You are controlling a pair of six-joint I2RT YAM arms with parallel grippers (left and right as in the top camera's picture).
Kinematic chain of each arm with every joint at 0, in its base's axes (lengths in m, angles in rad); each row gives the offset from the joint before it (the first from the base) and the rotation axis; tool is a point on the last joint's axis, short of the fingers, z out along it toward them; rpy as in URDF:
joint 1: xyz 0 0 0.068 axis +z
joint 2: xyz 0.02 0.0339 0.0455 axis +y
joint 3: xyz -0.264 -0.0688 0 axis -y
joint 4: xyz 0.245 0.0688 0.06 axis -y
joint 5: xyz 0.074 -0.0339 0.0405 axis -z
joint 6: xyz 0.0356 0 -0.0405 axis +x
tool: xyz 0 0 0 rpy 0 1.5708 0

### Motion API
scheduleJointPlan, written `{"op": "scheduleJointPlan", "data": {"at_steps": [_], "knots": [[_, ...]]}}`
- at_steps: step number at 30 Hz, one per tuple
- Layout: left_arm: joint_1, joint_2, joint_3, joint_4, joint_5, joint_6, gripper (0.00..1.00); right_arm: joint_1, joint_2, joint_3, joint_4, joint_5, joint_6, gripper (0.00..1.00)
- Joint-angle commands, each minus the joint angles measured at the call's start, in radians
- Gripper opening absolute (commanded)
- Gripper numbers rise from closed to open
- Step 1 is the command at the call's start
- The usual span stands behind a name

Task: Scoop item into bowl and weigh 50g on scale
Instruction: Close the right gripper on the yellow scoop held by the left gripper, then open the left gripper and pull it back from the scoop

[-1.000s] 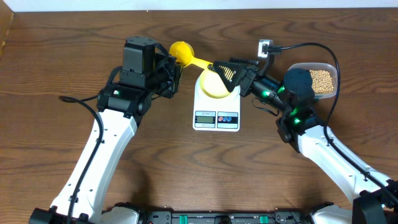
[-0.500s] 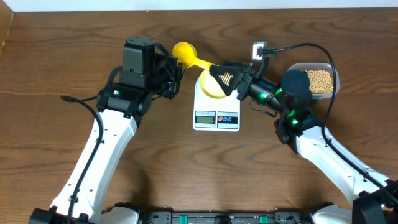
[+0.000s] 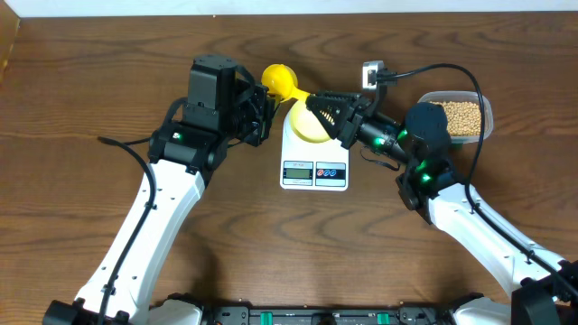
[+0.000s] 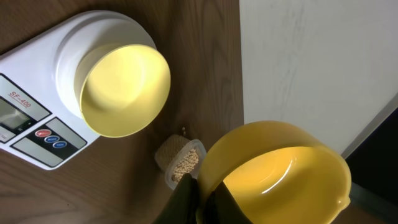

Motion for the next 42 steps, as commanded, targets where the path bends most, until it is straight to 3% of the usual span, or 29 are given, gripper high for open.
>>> {"op": "scheduleJointPlan", "data": {"at_steps": [1, 30, 38, 42], "knots": [[-0.001, 0.011, -0.005, 0.004, 0.012, -0.010, 0.08, 0.008, 0.003, 0.019, 0.004, 0.005, -0.015, 0.30], [-0.023, 0.011, -0.005, 0.006, 0.010, -0.105, 0.08, 0.009, 0.003, 0.019, 0.048, 0.073, -0.014, 0.24], [-0.023, 0.011, -0.005, 0.006, 0.003, -0.111, 0.08, 0.009, 0.003, 0.019, 0.048, 0.077, -0.014, 0.18], [-0.023, 0.011, -0.005, 0.006, 0.000, -0.110, 0.08, 0.009, 0.003, 0.019, 0.048, 0.078, -0.014, 0.07]]}}
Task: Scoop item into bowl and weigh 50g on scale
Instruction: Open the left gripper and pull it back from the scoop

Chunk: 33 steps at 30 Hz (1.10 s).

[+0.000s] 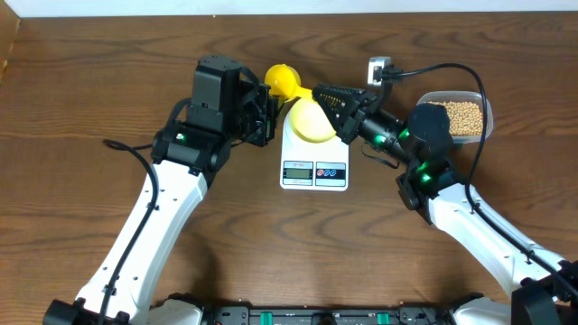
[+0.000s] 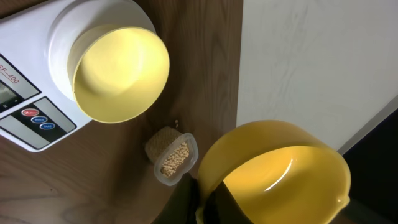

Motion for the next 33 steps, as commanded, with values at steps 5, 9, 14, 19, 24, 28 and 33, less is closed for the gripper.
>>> {"op": "scheduleJointPlan", "data": {"at_steps": [5, 9, 14, 19, 24, 28, 33], "knots": [[-0.004, 0.011, -0.005, 0.000, -0.006, -0.006, 0.08, 0.009, 0.003, 0.019, 0.003, 0.016, -0.006, 0.01], [-0.004, 0.011, -0.005, 0.000, -0.006, -0.006, 0.13, 0.009, 0.003, 0.019, 0.003, 0.016, -0.006, 0.01], [-0.004, 0.011, -0.005, 0.000, -0.006, -0.006, 0.75, 0.008, 0.003, 0.019, -0.002, 0.016, -0.029, 0.01], [-0.003, 0.011, -0.005, 0.003, -0.006, -0.002, 1.00, 0.007, 0.003, 0.019, -0.006, 0.024, -0.134, 0.01], [0.009, 0.010, -0.005, 0.055, -0.006, 0.113, 0.98, -0.013, 0.003, 0.019, -0.014, 0.061, -0.187, 0.01], [0.024, 0.009, -0.005, 0.075, -0.005, 0.213, 0.98, -0.054, 0.003, 0.019, -0.020, 0.078, -0.199, 0.01], [0.052, 0.009, -0.004, 0.077, -0.006, 0.337, 0.98, -0.107, 0.003, 0.019, -0.023, 0.105, -0.239, 0.01]]}}
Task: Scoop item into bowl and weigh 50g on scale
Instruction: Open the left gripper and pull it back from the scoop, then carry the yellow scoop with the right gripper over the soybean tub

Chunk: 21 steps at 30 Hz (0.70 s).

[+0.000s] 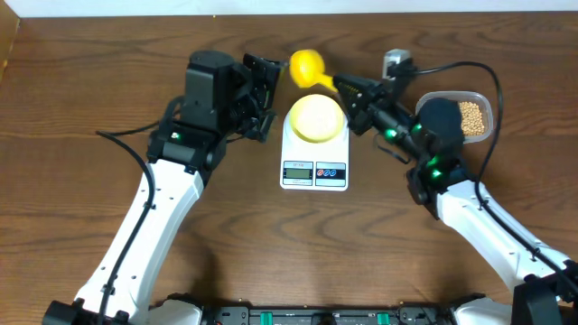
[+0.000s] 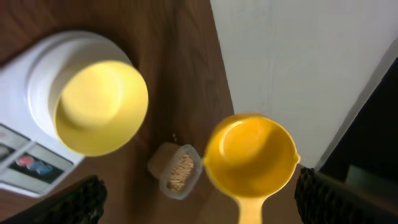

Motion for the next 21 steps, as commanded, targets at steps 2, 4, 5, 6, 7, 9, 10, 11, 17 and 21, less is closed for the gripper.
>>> {"op": "scheduleJointPlan", "data": {"at_steps": [2, 4, 5, 6, 7, 9, 10, 11, 17, 21], "knots": [[0.037, 0.009, -0.004, 0.015, -0.002, 0.191, 0.98, -0.045, 0.002, 0.024, -0.009, 0.037, -0.054, 0.01], [0.052, 0.009, -0.004, 0.032, -0.002, 0.272, 0.98, -0.060, 0.003, 0.037, -0.037, 0.037, -0.062, 0.01], [0.058, 0.009, -0.004, 0.038, -0.002, 0.305, 0.98, -0.064, 0.003, 0.045, -0.059, 0.037, -0.073, 0.01], [0.064, 0.009, -0.004, 0.042, -0.003, 0.336, 0.98, -0.069, 0.002, 0.058, -0.088, 0.037, -0.090, 0.01], [0.069, 0.009, -0.004, 0.043, -0.003, 0.365, 0.98, -0.072, 0.002, 0.076, -0.129, 0.039, -0.113, 0.01], [0.080, 0.010, -0.004, 0.043, -0.003, 0.445, 0.98, -0.074, 0.002, 0.118, -0.228, 0.058, -0.148, 0.01], [0.084, 0.010, -0.004, 0.043, -0.003, 0.485, 0.98, -0.074, 0.003, 0.145, -0.285, 0.068, -0.168, 0.01], [0.087, 0.010, -0.004, 0.043, -0.016, 0.526, 0.98, -0.074, 0.003, 0.177, -0.352, 0.081, -0.192, 0.01], [0.087, 0.010, -0.004, 0.042, -0.132, 0.671, 0.98, -0.074, 0.003, 0.327, -0.608, 0.153, -0.285, 0.01], [0.087, 0.010, -0.004, 0.039, -0.198, 0.778, 0.98, -0.074, 0.003, 0.425, -0.761, 0.209, -0.365, 0.01]]}}
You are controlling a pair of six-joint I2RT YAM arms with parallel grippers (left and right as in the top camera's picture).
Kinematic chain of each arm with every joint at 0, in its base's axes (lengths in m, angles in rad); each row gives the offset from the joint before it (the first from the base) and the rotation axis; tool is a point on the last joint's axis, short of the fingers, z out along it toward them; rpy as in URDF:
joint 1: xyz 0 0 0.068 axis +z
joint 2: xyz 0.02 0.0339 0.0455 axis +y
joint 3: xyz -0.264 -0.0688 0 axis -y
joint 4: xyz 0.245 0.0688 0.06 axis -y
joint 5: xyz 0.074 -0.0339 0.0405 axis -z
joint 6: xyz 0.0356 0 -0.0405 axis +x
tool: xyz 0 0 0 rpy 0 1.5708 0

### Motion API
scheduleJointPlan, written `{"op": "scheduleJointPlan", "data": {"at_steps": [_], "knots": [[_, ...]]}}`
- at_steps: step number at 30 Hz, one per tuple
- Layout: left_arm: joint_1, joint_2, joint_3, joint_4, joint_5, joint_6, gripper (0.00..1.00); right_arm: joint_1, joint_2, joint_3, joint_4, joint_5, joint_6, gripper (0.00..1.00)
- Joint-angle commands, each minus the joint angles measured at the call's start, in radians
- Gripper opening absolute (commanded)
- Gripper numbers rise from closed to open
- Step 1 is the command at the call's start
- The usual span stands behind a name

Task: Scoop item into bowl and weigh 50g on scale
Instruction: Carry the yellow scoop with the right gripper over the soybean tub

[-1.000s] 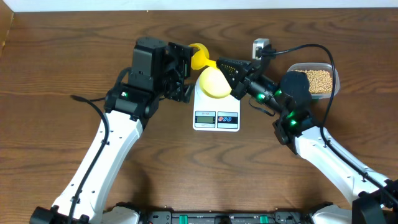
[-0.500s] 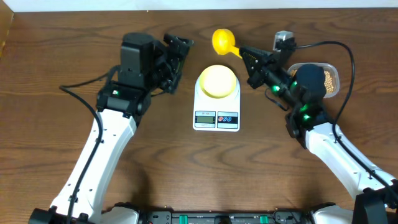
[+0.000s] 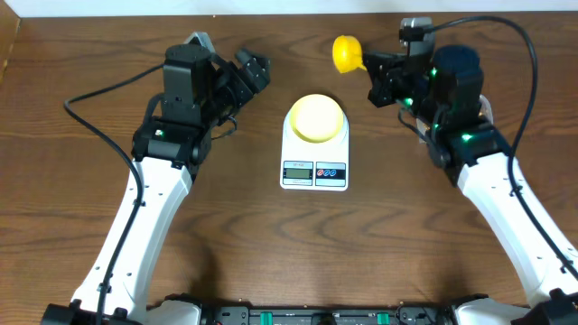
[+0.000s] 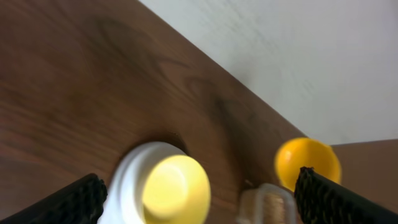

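Note:
A white scale [image 3: 314, 158] sits mid-table with an empty yellow bowl [image 3: 316, 118] on its platform. My right gripper [image 3: 374, 75] is shut on the handle of the yellow scoop [image 3: 346, 51], held up behind and right of the scale. My left gripper [image 3: 250, 72] stands open and empty to the left of the scale. The left wrist view shows the bowl [image 4: 175, 190], the scoop [image 4: 308, 162] and, blurred, the clear container of beans [image 4: 267, 204]. In the overhead view my right arm hides that container.
Cables run from both arms across the brown wooden table [image 3: 81, 208]. The table's far edge meets a white wall [image 4: 298, 56] just behind the scoop. The scale's display and buttons [image 3: 313, 171] face the front.
My right gripper has carried the scoop up and to the right, away from the scale. My left arm has drawn back to the left, its gripper still open.
At first my left gripper held the scoop behind the scale, with the right gripper reaching in at its handle. Then both were at the scoop. Later the left gripper was open and the right held the scoop. Now the two arms are apart.

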Motion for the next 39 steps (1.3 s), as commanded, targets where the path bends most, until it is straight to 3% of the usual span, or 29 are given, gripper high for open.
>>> {"op": "scheduleJointPlan", "data": {"at_steps": [1, 9, 17, 39], "knots": [[0.004, 0.010, -0.004, -0.002, -0.100, 0.164, 0.98, -0.002, 0.001, 0.096, -0.096, 0.089, -0.122, 0.01], [0.004, 0.011, -0.004, -0.006, -0.163, 0.396, 0.98, -0.002, 0.001, 0.260, -0.378, 0.343, -0.229, 0.01], [0.005, 0.011, -0.004, -0.055, -0.163, 0.529, 0.98, -0.002, 0.001, 0.291, -0.521, 0.392, -0.245, 0.01], [0.004, 0.012, -0.004, -0.055, -0.163, 0.531, 0.98, -0.002, 0.001, 0.291, -0.535, 0.391, -0.287, 0.01]]}}
